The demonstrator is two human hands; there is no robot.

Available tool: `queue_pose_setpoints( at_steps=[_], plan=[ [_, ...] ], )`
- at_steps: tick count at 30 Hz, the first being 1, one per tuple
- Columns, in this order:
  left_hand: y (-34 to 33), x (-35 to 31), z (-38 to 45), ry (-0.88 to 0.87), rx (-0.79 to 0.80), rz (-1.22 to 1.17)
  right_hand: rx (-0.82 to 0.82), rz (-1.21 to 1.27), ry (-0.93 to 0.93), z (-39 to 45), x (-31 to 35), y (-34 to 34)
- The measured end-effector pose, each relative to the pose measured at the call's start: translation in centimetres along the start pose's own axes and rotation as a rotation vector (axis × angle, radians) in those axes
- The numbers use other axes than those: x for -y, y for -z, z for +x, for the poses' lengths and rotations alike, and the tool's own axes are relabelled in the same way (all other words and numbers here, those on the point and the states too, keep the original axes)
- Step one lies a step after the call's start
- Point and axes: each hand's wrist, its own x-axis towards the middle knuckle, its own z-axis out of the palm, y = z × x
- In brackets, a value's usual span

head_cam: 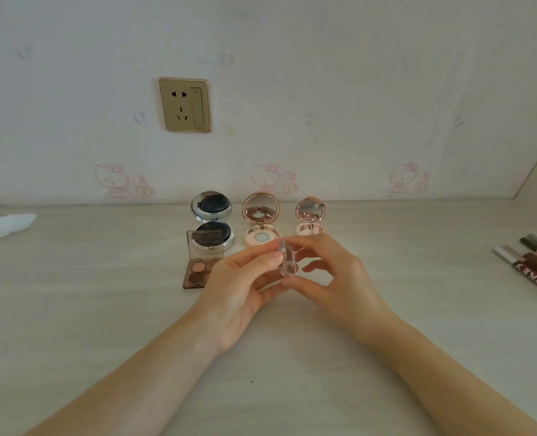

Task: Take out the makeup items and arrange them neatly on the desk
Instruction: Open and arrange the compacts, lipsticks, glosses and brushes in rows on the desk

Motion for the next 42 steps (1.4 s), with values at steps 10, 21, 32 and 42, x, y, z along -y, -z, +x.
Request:
queue_pose_setpoints(
  at_steps=[10, 21, 32, 42],
  plan=[
    [-0.6, 0.0, -0.5, -0.023, -0.055, 0.074, -0.038, -0.022, -0.009, -0.2, 1.1, -0.1],
    [-0.8, -0.1, -0.5, -0.035, -0.031, 0.072, -0.071, -0.027, -0.017, -0.2, 1.4, -0.1],
    [0.3, 0.2, 0.0, -0.136, -0.043, 0.114, 0.002, 0.282, -0.254, -0.1, 1.4, 0.4],
    [0.1, 0.1, -0.2, -0.262, -0.085, 0.418, -0.013, 0.456, -0.354, -0.3, 1.0, 0.6]
  ],
)
